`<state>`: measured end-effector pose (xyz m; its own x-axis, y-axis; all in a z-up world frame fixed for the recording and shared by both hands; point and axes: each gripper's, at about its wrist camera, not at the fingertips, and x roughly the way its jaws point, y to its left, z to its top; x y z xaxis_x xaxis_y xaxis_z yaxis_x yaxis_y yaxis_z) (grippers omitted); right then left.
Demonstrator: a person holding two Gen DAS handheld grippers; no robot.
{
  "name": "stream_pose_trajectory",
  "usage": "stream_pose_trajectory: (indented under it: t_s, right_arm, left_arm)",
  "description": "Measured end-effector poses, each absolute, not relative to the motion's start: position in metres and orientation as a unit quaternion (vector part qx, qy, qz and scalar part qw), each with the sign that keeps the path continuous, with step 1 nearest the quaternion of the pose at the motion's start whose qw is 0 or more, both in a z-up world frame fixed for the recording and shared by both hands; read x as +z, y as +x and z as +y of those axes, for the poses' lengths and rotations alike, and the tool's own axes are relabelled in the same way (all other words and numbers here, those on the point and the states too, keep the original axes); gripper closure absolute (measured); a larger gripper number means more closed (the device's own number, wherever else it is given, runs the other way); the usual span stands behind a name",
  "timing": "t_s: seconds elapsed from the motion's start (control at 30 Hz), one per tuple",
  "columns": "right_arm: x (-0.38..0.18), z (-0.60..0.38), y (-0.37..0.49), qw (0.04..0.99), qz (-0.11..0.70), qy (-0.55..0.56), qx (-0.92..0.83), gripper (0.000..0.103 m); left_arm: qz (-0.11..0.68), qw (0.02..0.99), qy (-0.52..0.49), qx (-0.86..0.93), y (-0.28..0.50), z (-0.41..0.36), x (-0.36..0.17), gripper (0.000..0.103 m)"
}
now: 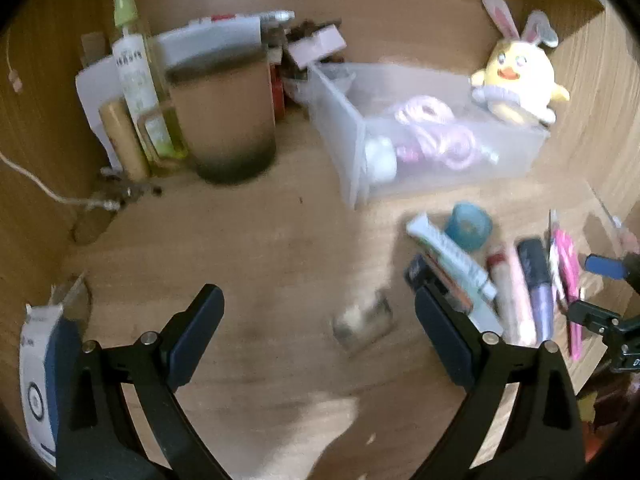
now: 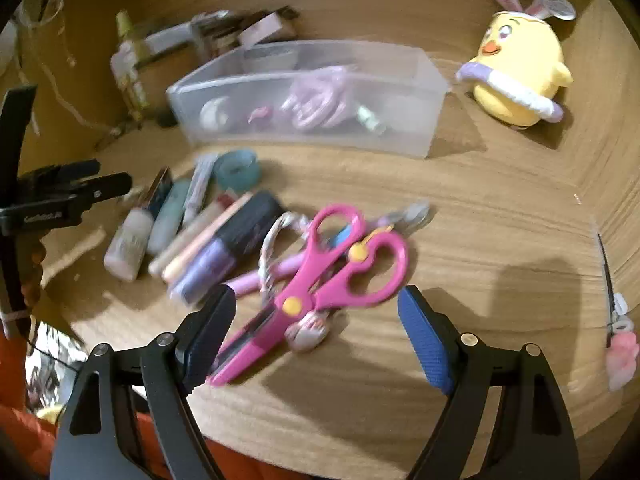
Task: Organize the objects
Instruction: 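Grasp the white pill bottle with the left tool while the right tool grasps the pink scissors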
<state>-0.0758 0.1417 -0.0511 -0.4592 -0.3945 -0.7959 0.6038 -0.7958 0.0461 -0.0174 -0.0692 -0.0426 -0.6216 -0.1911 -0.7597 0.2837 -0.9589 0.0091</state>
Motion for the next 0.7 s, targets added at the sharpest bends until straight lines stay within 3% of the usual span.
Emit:
stream_pose_trajectory:
  t_s: [0.1, 0.4, 0.7]
  right_arm:
    - [-0.055, 0.143, -0.070, 0.294, 0.146, 0.420, -0.846, 0.024]
    - [-0.053, 0.171, -0.089, 0.272, 0.135, 0.428, -0.851, 0.066]
    - [-0.043, 0.166, -0.109, 0.308, 0.109, 0.417, -0.848, 0.067]
  left_arm:
    - [0.049, 0.129, 0.420, -0.897, -0.013, -0.062, -0.049, 0.006]
    - [0.050, 0.131, 0.403, -0.904, -0.003, -0.048, -0.040, 0.006]
    - [0.081, 0.105, 0.379, -0.916, 0.008, -0.028, -0.023, 0.006]
